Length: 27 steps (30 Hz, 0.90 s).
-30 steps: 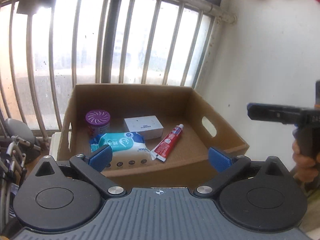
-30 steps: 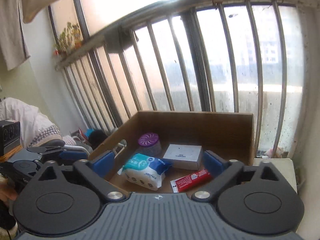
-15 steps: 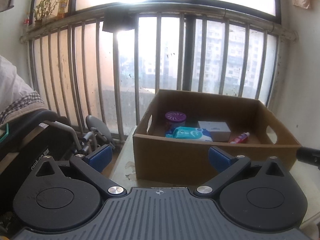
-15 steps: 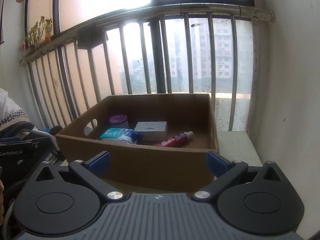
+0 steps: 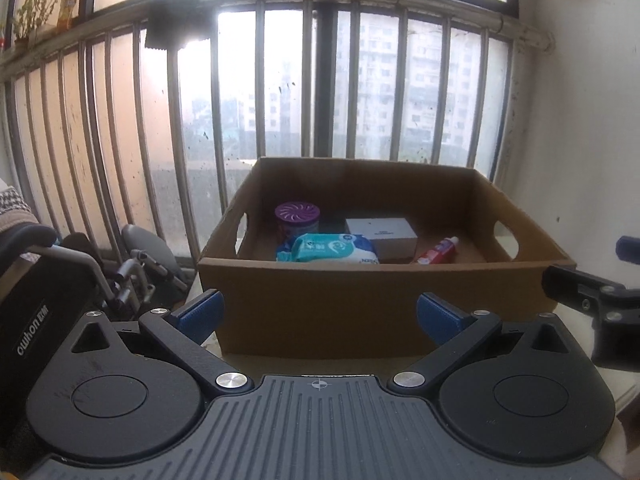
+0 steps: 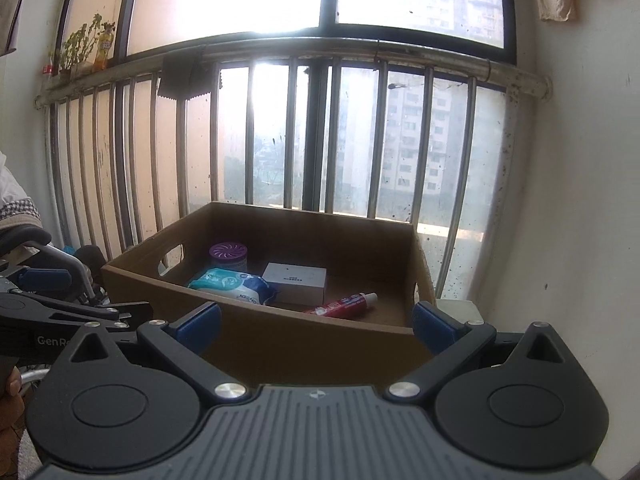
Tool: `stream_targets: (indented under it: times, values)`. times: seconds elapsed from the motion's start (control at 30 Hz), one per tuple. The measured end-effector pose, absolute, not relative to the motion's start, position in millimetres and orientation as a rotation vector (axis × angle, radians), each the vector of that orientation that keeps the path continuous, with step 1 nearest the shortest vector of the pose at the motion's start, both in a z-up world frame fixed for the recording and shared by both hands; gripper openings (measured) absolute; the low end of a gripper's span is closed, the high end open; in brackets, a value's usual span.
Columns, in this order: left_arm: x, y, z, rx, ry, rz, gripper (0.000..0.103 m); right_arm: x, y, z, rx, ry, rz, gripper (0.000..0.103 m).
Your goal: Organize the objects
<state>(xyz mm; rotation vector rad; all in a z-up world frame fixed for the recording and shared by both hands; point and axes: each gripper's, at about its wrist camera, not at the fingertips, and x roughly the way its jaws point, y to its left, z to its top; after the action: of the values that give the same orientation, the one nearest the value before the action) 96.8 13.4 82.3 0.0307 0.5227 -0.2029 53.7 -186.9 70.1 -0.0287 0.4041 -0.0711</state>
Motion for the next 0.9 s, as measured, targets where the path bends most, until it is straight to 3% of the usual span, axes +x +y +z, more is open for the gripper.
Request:
stream_targets:
  times: [0.9]
  values:
    - [112.4, 14.3, 80.1, 0.036, 0.592, -0.257, 0.103, 77.0, -186.3, 60.3, 0.047, 0.521, -0.113, 0.103]
